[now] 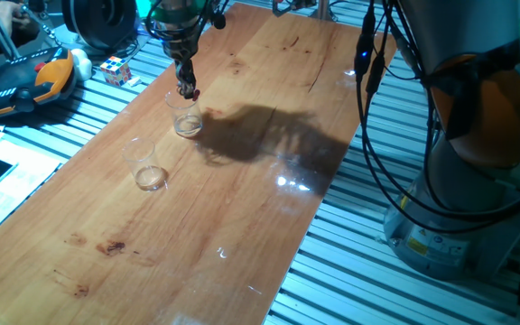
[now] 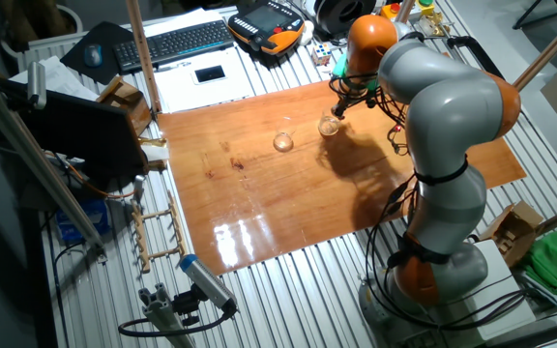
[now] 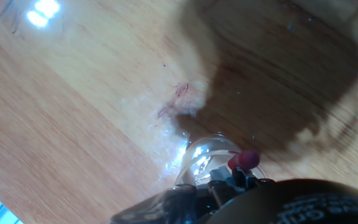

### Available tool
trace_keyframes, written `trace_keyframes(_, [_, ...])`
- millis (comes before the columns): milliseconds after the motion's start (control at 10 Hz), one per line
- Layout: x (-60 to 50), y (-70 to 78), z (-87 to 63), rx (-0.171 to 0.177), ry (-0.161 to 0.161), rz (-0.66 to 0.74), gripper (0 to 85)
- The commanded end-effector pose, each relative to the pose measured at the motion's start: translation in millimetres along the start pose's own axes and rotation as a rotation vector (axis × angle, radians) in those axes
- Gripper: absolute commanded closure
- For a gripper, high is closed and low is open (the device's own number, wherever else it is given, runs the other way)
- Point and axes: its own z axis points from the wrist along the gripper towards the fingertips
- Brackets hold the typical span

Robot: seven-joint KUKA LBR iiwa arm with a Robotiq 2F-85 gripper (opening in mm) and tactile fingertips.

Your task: Transfer liquid using a dropper

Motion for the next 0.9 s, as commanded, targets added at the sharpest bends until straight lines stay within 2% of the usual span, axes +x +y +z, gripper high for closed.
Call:
trace_keyframes(0, [0.1, 0.0, 0.0, 0.004, -0.001, 0.012, 70.0])
trace_keyframes(500, [2.0, -1.0, -2.0, 0.006, 0.003, 0.076, 69.7])
trace_keyframes(800, [1.7, 0.1, -6.2, -0.007, -0.009, 0.061, 69.3])
